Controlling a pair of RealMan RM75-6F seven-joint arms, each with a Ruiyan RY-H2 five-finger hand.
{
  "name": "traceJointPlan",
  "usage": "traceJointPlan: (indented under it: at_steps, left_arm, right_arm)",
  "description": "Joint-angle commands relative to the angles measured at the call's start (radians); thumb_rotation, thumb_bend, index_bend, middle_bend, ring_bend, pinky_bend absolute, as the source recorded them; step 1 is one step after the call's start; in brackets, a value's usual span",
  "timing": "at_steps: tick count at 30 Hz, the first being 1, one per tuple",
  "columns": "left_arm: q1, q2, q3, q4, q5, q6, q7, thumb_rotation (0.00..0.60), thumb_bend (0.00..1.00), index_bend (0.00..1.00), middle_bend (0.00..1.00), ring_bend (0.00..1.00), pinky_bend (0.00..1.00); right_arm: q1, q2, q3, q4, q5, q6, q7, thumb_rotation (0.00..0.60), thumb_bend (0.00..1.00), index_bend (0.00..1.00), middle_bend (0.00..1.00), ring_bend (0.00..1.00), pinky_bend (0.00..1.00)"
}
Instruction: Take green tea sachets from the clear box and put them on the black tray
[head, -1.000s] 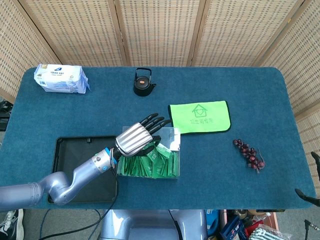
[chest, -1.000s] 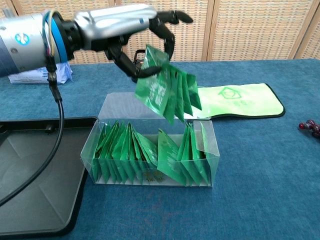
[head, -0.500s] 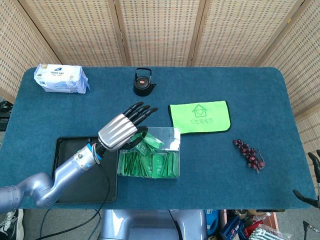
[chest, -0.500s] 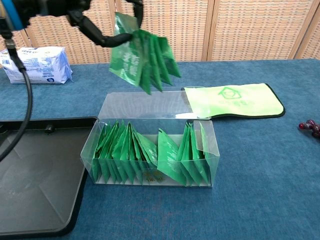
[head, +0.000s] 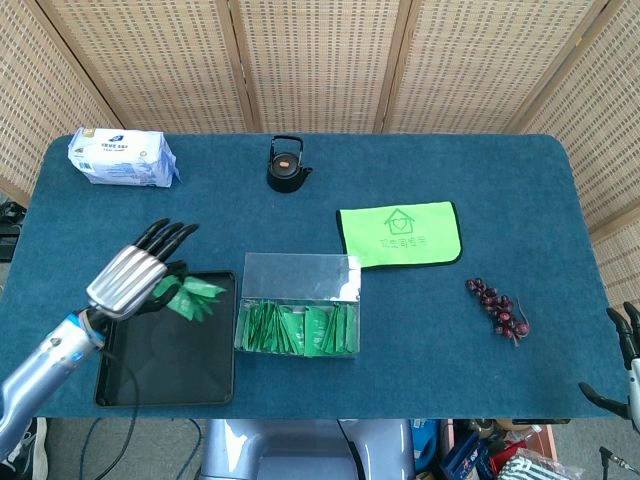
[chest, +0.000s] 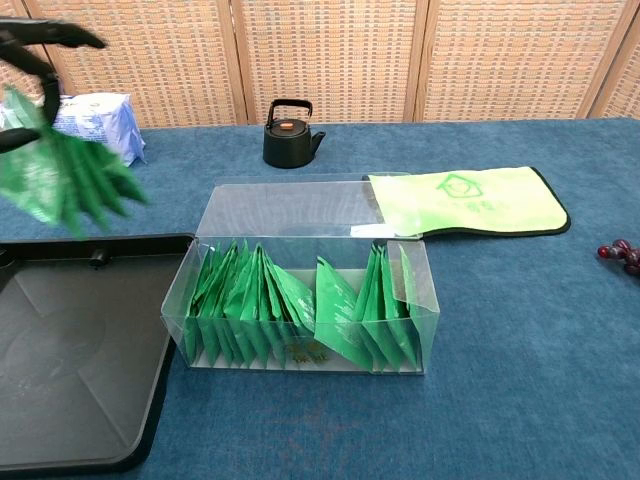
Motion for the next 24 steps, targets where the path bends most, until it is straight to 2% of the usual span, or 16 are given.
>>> traceJointPlan:
  at_steps: [1,7,8,9,11,12,13,15,16,24]
  left_arm:
    - [0.076,0.018,0.040,0.012,-0.011,0.065,-0.005,0.600,0.49,0.67,0.00,0.00,0.00]
    - [0.116,0.012,0.053,0.027,-0.011,0.083,0.010,0.600,0.49,0.67,0.00,0.00,0.00]
    - [0.117,0.011,0.053,0.029,-0.011,0.080,0.022,0.600,0.49,0.63,0.00,0.00,0.00]
    - [0.117,0.010,0.053,0.029,-0.009,0.076,0.031,0.600,0.49,0.54,0.00,0.00,0.00]
    - [0.117,0.011,0.056,0.021,-0.008,0.060,0.037,0.600,0.43,0.26,0.00,0.00,0.00]
    - [0.117,0.014,0.057,0.016,-0.012,0.052,0.038,0.600,0.33,0.11,0.00,0.00,0.00]
    - [0.117,0.018,0.056,0.011,-0.020,0.044,0.044,0.600,0.23,0.02,0.00,0.00,0.00]
    - [0.115,0.030,0.054,-0.005,-0.043,0.020,0.071,0.600,0.13,0.00,0.00,0.00,0.00]
    - [0.114,0.035,0.051,-0.012,-0.051,0.015,0.081,0.600,0.11,0.00,0.00,0.00,0.00]
    - [0.159,0.049,0.027,-0.023,-0.038,0.084,0.031,0.600,0.11,0.00,0.00,0.00,0.00]
  right_arm:
    - [0.002,-0.003,-0.003,-0.002,-0.005,-0.003,-0.008,0.600,0.00,0.00,0.00,0.00,0.00]
    - [0.007,-0.008,-0.006,-0.006,-0.014,-0.008,-0.024,0.600,0.00,0.00,0.00,0.00,0.00]
    - [0.007,-0.009,-0.007,-0.006,-0.015,-0.008,-0.026,0.600,0.00,0.00,0.00,0.00,0.00]
    - [0.007,-0.009,-0.007,-0.007,-0.015,-0.008,-0.028,0.600,0.00,0.00,0.00,0.00,0.00]
    - [0.007,-0.010,-0.007,-0.007,-0.015,-0.007,-0.030,0.600,0.00,0.00,0.00,0.00,0.00]
    - [0.007,-0.010,-0.007,-0.008,-0.014,-0.007,-0.030,0.600,0.00,0.00,0.00,0.00,0.00]
    - [0.007,-0.009,-0.007,-0.008,-0.013,-0.007,-0.030,0.600,0.00,0.00,0.00,0.00,0.00]
    - [0.006,-0.009,-0.007,-0.008,-0.012,-0.007,-0.029,0.600,0.00,0.00,0.00,0.00,0.00]
    - [0.006,-0.008,-0.007,-0.008,-0.012,-0.007,-0.028,0.600,0.00,0.00,0.00,0.00,0.00]
    - [0.003,-0.006,-0.010,-0.010,-0.020,0.001,-0.024,0.600,0.00,0.00,0.00,0.00,0.00]
